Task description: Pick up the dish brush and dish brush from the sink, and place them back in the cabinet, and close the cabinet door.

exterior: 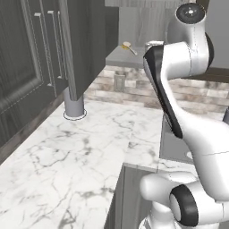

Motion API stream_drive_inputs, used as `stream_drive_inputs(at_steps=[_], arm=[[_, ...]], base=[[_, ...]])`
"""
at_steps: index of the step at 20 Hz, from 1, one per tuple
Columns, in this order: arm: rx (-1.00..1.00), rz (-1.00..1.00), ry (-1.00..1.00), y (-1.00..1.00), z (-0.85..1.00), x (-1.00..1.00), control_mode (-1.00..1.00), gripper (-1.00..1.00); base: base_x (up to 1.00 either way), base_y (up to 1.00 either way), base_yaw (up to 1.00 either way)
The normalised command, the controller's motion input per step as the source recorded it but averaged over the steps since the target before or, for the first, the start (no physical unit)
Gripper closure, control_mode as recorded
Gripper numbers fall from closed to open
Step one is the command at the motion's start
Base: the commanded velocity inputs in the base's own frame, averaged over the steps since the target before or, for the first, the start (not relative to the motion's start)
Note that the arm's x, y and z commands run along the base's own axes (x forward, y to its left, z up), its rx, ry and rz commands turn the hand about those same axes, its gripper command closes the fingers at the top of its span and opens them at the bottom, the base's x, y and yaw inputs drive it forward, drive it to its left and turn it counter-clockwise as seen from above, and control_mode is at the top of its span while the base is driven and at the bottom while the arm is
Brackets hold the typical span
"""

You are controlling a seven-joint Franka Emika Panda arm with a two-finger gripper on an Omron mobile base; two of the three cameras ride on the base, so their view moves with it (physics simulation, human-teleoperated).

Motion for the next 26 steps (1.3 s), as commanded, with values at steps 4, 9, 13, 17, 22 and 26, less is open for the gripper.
stream_drive_inputs(at_steps=[4,9,13,17,22,26], arm=[[-0.04,0.03,-0.2,0.0,0.0,0.13,-1.0,1.0],[-0.01,0.0,-0.09,0.0,0.03,0.25,-1.0,1.0],[0.0,0.0,0.0,0.0,0.1,0.38,-1.0,1.0],[0.0,0.0,0.0,0.0,0.07,0.46,-1.0,1.0],[0.0,0.0,0.0,0.0,0.17,0.46,-1.0,1.0],[0.0,0.0,0.0,0.0,0.2,0.43,-1.0,1.0]], base=[[0.0,0.0,0.0],[0.0,0.0,0.0],[0.0,0.0,0.0],[0.0,0.0,0.0],[0.0,0.0,0.0],[0.0,0.0,0.0]])
